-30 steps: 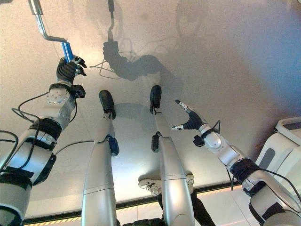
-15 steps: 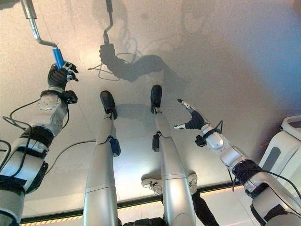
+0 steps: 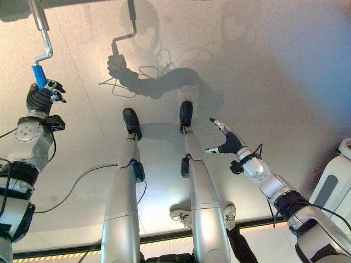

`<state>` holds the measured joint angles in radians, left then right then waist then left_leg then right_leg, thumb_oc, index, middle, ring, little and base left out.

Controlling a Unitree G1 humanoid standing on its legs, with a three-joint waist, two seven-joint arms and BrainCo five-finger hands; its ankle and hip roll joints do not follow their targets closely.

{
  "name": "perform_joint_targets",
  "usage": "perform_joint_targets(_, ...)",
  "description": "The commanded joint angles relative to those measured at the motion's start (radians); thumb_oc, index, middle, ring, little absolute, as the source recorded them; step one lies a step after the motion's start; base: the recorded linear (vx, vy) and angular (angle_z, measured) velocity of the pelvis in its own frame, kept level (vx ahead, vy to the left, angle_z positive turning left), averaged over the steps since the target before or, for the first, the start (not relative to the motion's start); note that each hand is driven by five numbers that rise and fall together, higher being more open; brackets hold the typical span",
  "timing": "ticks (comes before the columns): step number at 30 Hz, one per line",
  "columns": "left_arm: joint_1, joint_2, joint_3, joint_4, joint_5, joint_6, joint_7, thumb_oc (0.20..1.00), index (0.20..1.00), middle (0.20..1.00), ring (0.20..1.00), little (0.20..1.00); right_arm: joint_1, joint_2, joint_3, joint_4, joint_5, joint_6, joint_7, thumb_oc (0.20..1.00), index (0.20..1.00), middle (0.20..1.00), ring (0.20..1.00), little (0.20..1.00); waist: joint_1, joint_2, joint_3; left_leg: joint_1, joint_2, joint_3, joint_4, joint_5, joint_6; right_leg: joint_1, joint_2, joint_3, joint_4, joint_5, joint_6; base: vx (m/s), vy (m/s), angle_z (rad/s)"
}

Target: Raise the hospital bed

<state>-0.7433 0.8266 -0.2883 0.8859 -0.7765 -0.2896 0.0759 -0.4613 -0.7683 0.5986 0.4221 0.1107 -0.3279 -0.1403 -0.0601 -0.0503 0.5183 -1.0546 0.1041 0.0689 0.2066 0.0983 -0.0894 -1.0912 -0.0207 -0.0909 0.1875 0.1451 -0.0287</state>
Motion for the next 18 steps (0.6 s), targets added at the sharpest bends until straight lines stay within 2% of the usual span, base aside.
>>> perform_joint_targets(1,0.3,0.129,0.242,0.161,-0.113,0.041,0.062,0.2,0.2,0.2,0.2,0.2,0.108,-0.05,-0.027,-0.046,-0.019,-0.026,0.009,1.0,1.0,1.0,1.0,1.0,0.054,0.035,0.002,0.057,-0.078,0.01,0.037,-0.124,0.075,0.024,-0.029,-0.003,0.047,-0.048,0.115,0.0,0.0,0.0)
perform_joint_targets(10,0.401,0.184,0.28,0.105,-0.11,0.036,0.022,0.2,0.2,0.2,0.2,0.2,0.121,-0.057,-0.051,-0.035,-0.02,-0.027,0.014,1.0,1.0,1.0,1.0,1.0,0.07,0.052,0.002,0.065,-0.08,0.011,0.041,-0.125,0.079,0.029,-0.031,0.0,0.052,-0.049,0.114,0.0,0.0,0.0)
perform_joint_targets(18,0.604,0.234,0.335,-0.059,-0.113,0.027,-0.036,0.2,0.2,0.2,0.2,0.2,0.162,-0.07,-0.08,-0.044,-0.03,-0.027,0.024,1.0,1.0,1.0,1.0,1.0,0.088,0.076,0.002,0.077,-0.086,0.017,0.035,-0.118,0.08,0.04,-0.035,-0.004,0.05,-0.046,0.114,0.0,0.0,0.0)
